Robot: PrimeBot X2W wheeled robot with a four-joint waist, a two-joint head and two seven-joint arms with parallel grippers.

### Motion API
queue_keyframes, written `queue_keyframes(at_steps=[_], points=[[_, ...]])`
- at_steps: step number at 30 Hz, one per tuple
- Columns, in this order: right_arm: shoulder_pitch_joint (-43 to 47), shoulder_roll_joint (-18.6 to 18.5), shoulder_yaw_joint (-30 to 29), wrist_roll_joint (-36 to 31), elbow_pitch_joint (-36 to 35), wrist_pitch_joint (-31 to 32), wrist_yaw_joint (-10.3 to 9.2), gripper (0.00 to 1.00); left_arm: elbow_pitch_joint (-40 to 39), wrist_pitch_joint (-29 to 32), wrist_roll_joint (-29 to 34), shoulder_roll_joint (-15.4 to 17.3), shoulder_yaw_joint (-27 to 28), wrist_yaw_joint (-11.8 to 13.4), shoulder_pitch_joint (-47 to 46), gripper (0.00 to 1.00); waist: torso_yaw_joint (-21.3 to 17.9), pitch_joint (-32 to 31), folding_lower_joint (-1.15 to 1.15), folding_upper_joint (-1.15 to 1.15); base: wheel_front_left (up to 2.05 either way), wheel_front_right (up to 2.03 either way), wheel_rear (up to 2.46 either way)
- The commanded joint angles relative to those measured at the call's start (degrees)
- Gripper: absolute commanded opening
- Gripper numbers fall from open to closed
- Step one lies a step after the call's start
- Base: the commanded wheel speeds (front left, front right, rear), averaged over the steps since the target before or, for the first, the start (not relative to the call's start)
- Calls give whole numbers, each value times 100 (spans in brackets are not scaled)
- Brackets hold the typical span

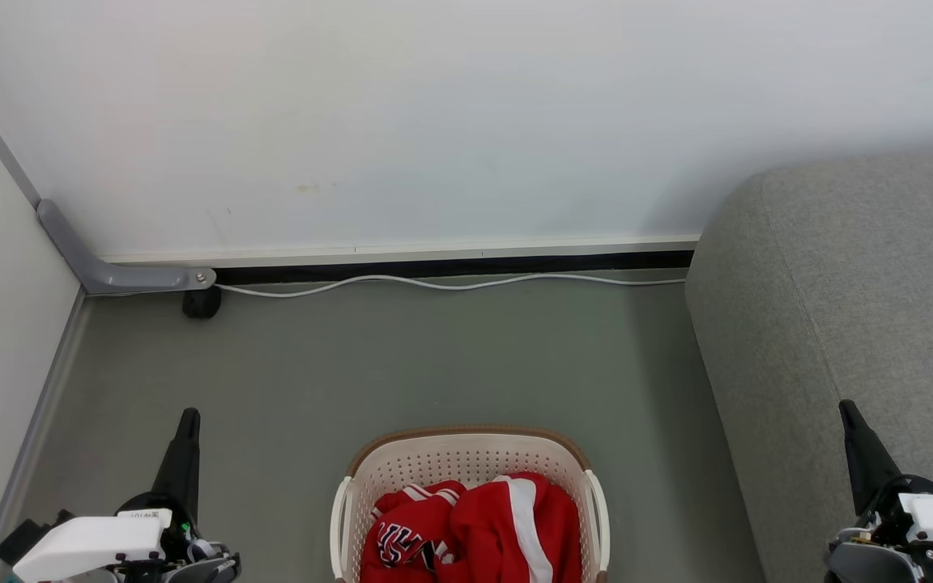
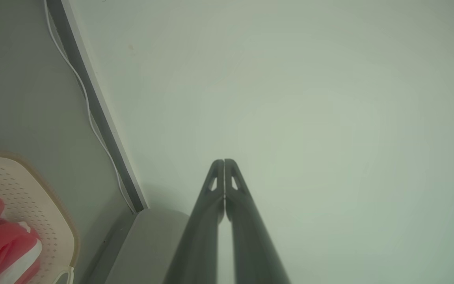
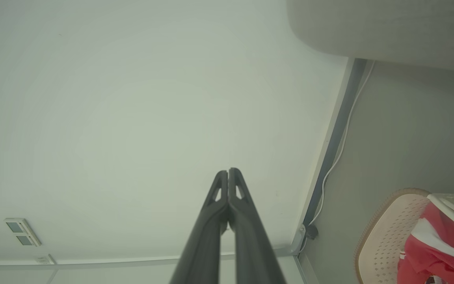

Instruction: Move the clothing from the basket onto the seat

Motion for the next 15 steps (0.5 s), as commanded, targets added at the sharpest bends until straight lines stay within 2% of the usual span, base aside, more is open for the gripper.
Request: queue_keyframes(at_steps=[1, 14, 15], points=[[-209, -57, 102, 65, -173, 43, 25, 0, -161, 36, 11, 56, 184, -43, -334, 0, 0, 0, 0, 0, 0, 0, 0], [-209, -57, 102, 65, -173, 43, 25, 0, -161, 36, 11, 56, 184, -43, -334, 0, 0, 0, 0, 0, 0, 0, 0], [4, 2, 4, -4, 22, -1, 0, 100, 22, -3, -1, -1, -3, 1, 10, 100, 0, 0, 0, 0, 0, 0, 0]])
